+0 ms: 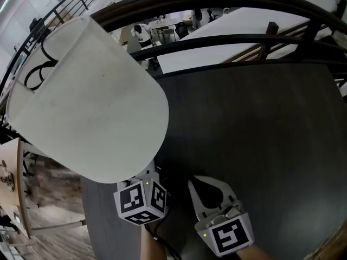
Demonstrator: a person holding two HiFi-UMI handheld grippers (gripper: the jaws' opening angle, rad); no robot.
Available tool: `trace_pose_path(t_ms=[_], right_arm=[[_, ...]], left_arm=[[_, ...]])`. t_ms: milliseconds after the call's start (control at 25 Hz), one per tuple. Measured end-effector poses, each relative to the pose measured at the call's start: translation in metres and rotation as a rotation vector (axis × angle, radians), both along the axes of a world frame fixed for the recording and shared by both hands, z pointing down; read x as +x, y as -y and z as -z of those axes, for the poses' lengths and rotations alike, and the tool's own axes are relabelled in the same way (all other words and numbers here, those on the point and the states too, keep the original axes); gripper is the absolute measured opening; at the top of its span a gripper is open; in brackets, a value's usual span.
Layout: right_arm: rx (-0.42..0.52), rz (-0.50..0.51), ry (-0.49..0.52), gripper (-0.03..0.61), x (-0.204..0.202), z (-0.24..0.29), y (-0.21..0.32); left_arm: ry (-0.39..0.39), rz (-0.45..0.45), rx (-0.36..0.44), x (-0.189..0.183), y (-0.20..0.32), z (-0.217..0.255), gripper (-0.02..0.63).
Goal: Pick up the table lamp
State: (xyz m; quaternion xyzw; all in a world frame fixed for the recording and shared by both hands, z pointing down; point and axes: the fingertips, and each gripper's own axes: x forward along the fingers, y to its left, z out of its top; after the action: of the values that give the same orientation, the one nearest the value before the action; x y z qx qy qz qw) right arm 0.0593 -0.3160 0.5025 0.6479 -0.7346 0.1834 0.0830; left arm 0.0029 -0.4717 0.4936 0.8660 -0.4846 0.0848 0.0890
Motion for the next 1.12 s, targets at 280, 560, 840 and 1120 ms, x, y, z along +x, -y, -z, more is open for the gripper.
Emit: trace_pose_path(t_ms=[280, 560, 840, 1120], right_arm=[[-0.009, -0.009, 0.009, -0.005, 0.007, -0.007, 0.003], [0.003, -0.033, 0.02, -0.005, 0.015, -0.004, 0.008], [0.008, -0.039, 0.024, -0.005, 0.015, -0.001, 0.01], [0.013, -0.034, 0.021, -0.005, 0.018, -0.002, 0.012]], left_arm=[[0.01, 0.027, 0.031, 0.001, 0.013, 0.003, 0.249], [0.01, 0.027, 0.04, 0.001, 0.022, 0.003, 0.25], [0.002, 0.019, 0.06, 0.008, 0.027, 0.01, 0.216], [0.021, 0.027, 0.063, 0.012, 0.029, 0.01, 0.212]])
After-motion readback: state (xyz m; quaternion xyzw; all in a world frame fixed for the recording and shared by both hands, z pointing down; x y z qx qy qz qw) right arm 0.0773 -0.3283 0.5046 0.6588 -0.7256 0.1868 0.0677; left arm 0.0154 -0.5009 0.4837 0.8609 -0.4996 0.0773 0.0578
